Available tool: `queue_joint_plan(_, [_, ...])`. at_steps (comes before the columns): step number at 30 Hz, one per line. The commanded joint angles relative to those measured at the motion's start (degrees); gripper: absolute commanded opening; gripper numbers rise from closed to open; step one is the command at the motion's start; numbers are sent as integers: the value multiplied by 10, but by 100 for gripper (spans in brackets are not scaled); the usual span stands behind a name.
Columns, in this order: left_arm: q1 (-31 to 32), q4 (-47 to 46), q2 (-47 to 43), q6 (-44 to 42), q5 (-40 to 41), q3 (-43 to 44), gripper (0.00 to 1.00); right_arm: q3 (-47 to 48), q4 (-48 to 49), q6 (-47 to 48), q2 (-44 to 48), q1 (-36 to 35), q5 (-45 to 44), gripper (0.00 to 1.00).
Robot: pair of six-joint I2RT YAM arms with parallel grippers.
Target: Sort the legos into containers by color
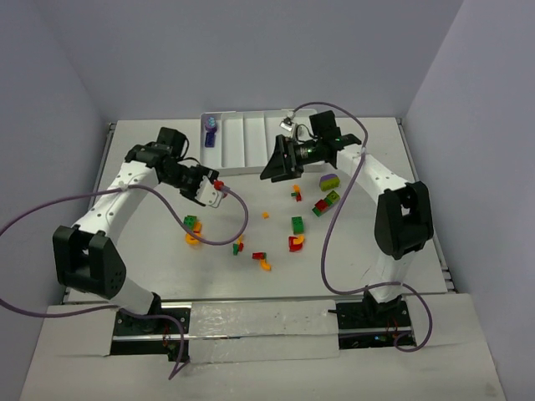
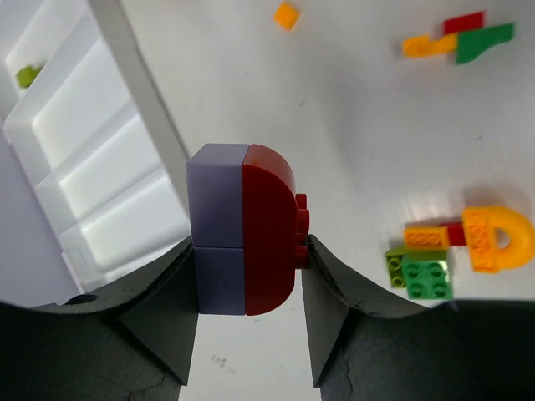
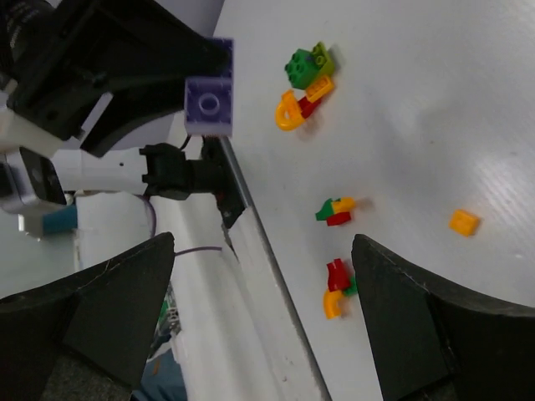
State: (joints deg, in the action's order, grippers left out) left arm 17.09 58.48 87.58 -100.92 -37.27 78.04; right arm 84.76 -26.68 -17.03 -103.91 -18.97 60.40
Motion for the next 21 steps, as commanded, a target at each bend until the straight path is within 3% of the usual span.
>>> queue_joint_plan(1, [49,73,7,5,-35,41,29,12,28,-35,-27,-31,44,92])
queue_joint_plan(8, [104,80,16,23,-32,59,29,-6,25,-32,-48,-70,77,91])
queue_joint_plan(21, [131,74,33,27,-20,67,28,-3,0,1,-55,-101,106,85])
